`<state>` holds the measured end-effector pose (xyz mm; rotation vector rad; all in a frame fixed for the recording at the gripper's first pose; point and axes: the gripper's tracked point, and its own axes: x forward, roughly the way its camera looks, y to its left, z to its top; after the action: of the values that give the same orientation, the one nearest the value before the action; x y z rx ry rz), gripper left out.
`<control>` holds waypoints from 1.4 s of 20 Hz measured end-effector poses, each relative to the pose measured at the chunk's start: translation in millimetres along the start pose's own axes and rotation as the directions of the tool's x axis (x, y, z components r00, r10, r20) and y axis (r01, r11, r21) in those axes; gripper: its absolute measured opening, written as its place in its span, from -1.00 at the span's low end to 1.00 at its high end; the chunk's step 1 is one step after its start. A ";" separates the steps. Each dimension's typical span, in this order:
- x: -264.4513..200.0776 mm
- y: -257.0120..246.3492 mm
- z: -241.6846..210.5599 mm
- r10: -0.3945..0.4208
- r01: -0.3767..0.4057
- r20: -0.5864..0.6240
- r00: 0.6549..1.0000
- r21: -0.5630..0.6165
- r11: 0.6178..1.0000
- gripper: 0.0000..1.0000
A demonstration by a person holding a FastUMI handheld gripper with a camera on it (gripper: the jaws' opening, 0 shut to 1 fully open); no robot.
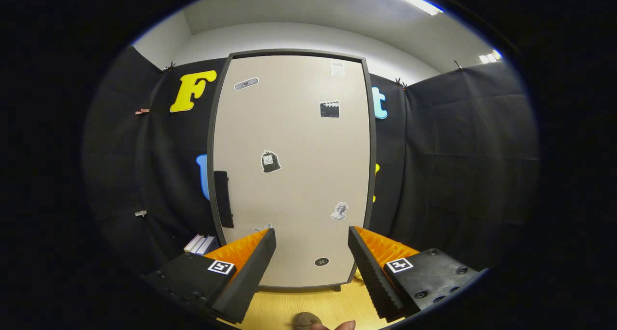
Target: Open the shoe cabinet door, grab the shoes and put them into the shoe cabinet, then close the shoe cabinet door.
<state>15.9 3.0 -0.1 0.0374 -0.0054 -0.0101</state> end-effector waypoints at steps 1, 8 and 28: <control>1.1 1.8 -0.1 0.002 -0.002 -0.002 1.000 0.003 1.000 0.96; 26.4 60.2 6.0 0.082 -0.082 -0.012 0.997 0.016 0.996 0.96; 152.1 187.6 -29.0 0.152 -0.149 -0.062 0.986 0.055 0.987 0.38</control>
<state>170.0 190.0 -21.3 0.0879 0.0576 0.1427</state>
